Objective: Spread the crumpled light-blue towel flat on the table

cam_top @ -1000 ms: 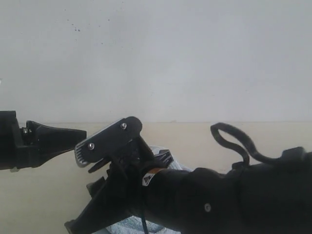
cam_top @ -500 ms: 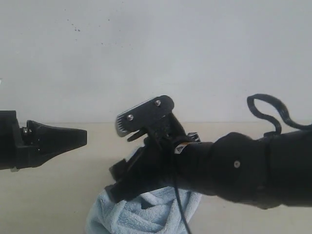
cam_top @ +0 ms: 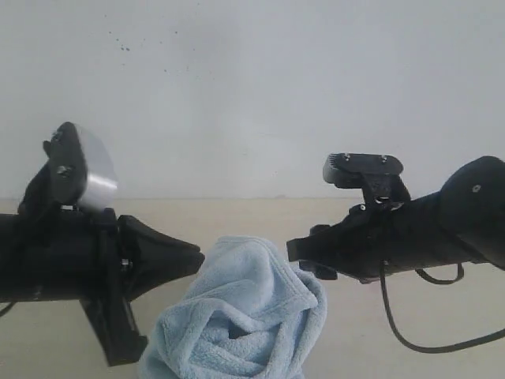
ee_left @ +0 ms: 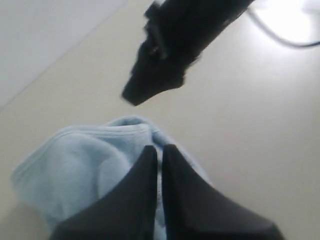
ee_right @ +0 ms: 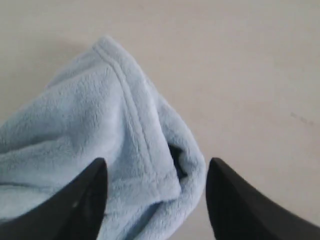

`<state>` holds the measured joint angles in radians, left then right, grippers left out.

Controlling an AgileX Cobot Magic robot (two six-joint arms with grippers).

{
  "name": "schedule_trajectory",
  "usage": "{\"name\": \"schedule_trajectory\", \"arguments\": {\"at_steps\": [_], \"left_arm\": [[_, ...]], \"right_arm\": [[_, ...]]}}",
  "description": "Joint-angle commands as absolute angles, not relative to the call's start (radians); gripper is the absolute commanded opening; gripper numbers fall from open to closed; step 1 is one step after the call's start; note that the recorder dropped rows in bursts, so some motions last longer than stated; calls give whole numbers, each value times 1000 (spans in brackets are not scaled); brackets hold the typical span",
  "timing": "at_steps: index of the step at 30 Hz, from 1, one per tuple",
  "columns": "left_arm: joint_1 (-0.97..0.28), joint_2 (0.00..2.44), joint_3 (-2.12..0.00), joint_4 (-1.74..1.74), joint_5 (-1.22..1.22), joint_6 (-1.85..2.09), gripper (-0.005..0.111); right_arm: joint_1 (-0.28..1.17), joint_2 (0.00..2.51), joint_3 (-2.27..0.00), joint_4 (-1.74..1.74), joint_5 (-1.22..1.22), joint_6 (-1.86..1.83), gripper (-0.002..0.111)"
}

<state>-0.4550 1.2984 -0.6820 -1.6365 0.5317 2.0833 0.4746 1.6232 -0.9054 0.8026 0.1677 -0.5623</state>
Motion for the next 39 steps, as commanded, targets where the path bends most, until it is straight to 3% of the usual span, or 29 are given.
{"name": "schedule_trajectory", "arguments": {"at_steps": [1,7,19,39], "left_arm": [[-577,1300,-733,-1636,136,1955,4],[-629,1305,-740,-1657,-59,1923,4],[-638,1439,-740,-1730,399,1925,4],[-638,1601,-740,-1744,415,1975,4]], "right_arm": [[392,1617,-907,793,383,-550,49],[324,1705,-979,785,511,-550,49],[324,1828,-1058,782,494,-587,49],[369,1849,-1060,981,403,-875,49]]}}
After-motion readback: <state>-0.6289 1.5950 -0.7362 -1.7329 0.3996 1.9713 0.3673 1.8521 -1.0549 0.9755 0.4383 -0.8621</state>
